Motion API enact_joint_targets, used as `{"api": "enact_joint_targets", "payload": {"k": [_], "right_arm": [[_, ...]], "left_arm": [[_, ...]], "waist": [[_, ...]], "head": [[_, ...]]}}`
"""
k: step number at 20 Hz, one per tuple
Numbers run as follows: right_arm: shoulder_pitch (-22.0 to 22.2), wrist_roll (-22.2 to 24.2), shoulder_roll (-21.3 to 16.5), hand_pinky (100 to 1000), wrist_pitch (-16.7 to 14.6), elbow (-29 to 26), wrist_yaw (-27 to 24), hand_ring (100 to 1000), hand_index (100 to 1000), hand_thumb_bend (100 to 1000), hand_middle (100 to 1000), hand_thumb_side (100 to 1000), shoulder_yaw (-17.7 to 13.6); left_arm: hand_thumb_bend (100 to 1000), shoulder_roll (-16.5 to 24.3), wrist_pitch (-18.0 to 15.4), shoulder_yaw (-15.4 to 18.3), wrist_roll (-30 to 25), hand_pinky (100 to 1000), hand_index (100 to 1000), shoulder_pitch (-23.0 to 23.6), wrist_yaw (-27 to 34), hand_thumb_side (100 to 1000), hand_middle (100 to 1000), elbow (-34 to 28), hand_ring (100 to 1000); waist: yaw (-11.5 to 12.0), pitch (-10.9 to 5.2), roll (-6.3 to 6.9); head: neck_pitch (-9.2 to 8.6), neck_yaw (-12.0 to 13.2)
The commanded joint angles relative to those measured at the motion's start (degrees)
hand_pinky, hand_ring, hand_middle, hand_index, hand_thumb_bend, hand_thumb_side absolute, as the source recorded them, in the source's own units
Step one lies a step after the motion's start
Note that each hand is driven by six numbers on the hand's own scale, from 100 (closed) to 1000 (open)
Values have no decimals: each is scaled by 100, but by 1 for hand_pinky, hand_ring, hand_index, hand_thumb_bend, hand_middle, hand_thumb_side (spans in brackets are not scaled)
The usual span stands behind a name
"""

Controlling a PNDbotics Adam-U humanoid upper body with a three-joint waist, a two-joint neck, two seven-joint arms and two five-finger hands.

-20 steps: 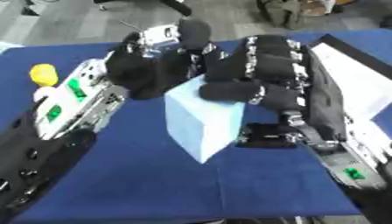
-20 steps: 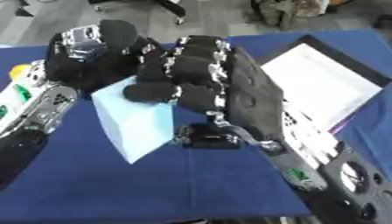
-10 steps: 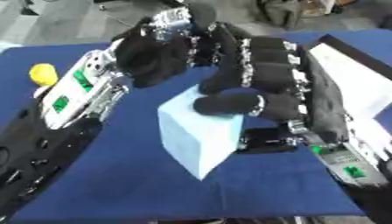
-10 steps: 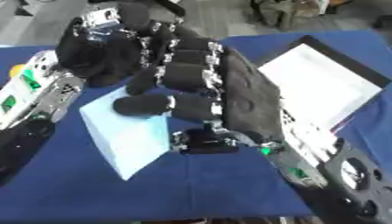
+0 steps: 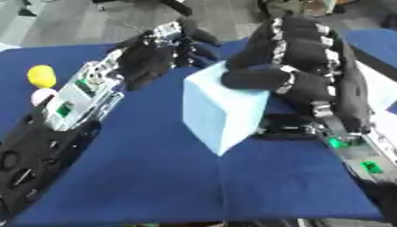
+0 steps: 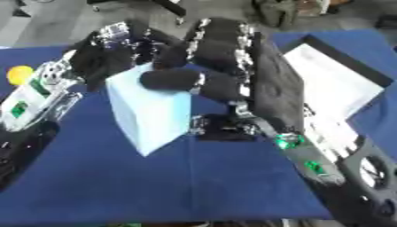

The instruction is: Pick up the objects with one hand, pass them to the other hand, and then place them into the box on the other side of the table.

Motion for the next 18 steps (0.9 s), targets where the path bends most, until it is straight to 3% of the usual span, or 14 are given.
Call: {"api": "enact_joint_targets", "payload": {"k": [1,4,7,12,15,18], "right_arm": [[83,-176,-376,467,442,-14,38,481,291,100,385,100,-431],[254,-298,-581,499,1029,557,-311,500,337,100,419,100,-822],[227,-279,-659,529,1485,1484,-1081,522,382,100,457,100,-1097],[-180,451,-671,602,1722,3348,-2142,586,446,100,540,100,-1382],[-488,1022,-591,622,1662,4461,-2224,605,469,100,570,100,-1620],[-708,1142,-528,634,1718,5441,-2082,615,488,100,582,100,-1905]], "left_arm": [[100,348,-244,427,269,842,803,147,18,887,825,-196,834],[100,477,-456,820,520,837,799,543,32,840,817,-635,828],[100,454,-611,1147,713,836,796,902,-35,813,812,-1116,825],[100,119,-789,1544,951,834,791,1405,7,794,803,-1633,820],[100,-58,-895,1731,1076,834,790,1634,52,783,801,-1879,819],[100,-153,-959,1853,1148,835,791,1805,59,782,799,-2048,819]], "waist": [[26,-65,0],[77,-62,13],[144,-75,24],[352,-116,99],[497,-136,170],[622,-152,218]], "head": [[-14,-182],[-14,-427],[-14,-674],[-14,-1211],[-14,-1512],[-14,-1735]]}}
